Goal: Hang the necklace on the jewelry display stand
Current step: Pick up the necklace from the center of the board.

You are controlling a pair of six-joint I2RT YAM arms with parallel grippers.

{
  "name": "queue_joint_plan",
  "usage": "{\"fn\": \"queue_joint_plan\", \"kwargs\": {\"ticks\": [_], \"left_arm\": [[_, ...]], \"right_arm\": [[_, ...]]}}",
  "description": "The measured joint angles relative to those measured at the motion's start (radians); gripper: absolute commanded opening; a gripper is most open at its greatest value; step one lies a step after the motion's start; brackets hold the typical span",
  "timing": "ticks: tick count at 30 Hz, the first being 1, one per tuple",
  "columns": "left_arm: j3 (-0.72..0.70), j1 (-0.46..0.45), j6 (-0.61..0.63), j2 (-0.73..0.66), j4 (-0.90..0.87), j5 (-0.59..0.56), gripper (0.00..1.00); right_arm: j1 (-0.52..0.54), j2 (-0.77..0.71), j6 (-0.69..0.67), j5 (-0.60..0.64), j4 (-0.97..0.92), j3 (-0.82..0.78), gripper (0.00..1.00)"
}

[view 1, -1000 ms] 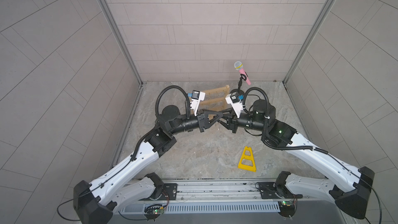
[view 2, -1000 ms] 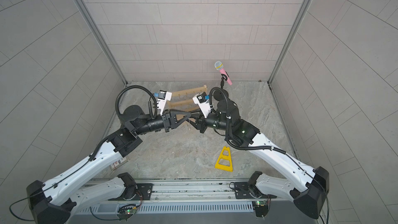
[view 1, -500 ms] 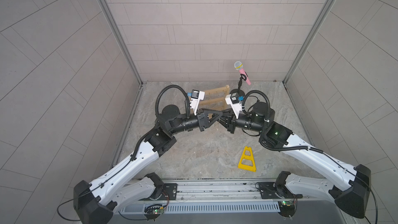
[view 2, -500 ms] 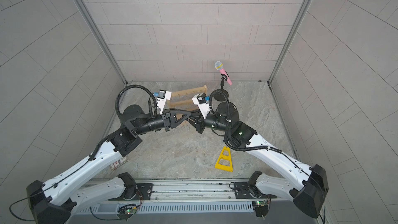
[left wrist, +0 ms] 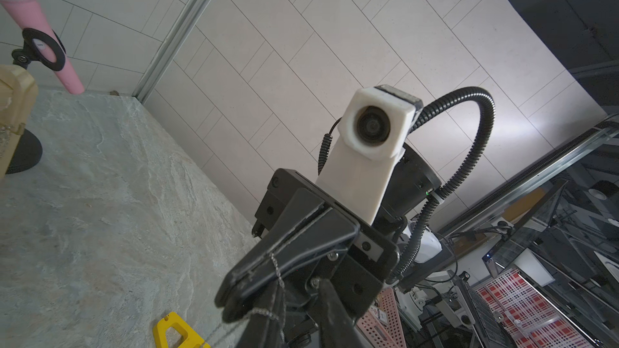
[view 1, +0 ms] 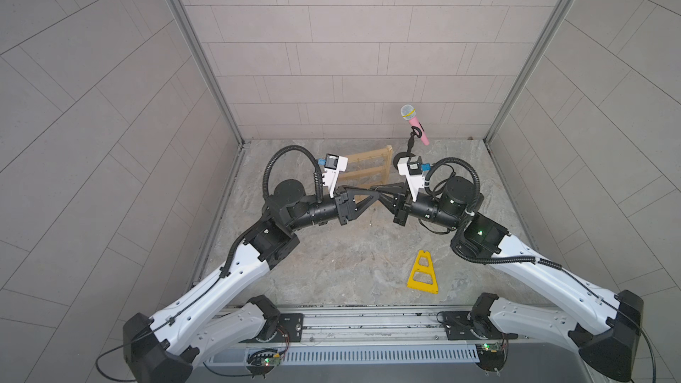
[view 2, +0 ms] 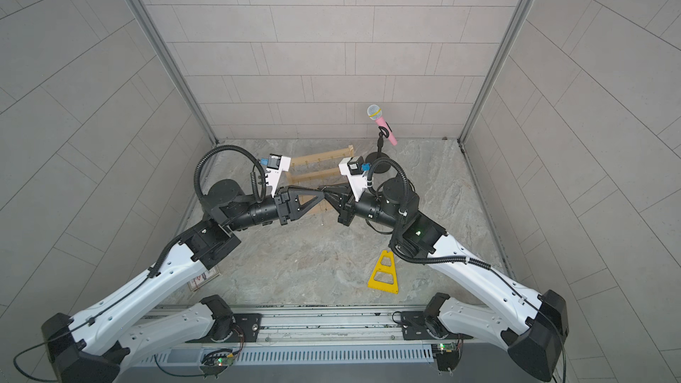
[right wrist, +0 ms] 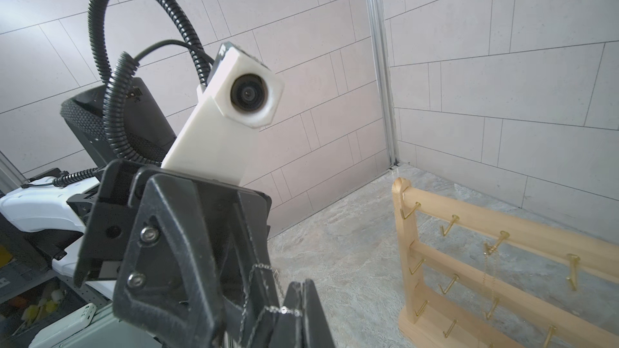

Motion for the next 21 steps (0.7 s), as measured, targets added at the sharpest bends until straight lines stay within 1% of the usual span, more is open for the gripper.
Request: {"fn": "queue_joint_plan", "kwargs": {"ticks": [5,8,13,17,21], "left_arm": [[-0.016,0.019,-0.008,-0.013,0.0,-0.006,0.25],[-0.025,0.028,-0.014,-0.019,-0.001,-0.006,0.2],[-0.035,0.04,-0.017,-0.029,-0.003,-0.012,0.15],[-0.038,0.07,-0.016,-0.044,-0.025,-0.021,0.12],[-0.039,0.113,-0.015,-0.056,-0.041,-0.025,0.12]], "right_arm": [[0.0,0.0,0.0,0.009,0.006,-0.004,0.0],[0.0,0.0,0.003,0.011,0.009,-0.004,0.0],[0.0,0.001,0.003,0.006,0.014,-0.004,0.0],[0.0,0.018,0.003,-0.003,0.014,0.004,0.0],[0.0,0.068,-0.007,-0.024,0.01,0.041,0.01]]}}
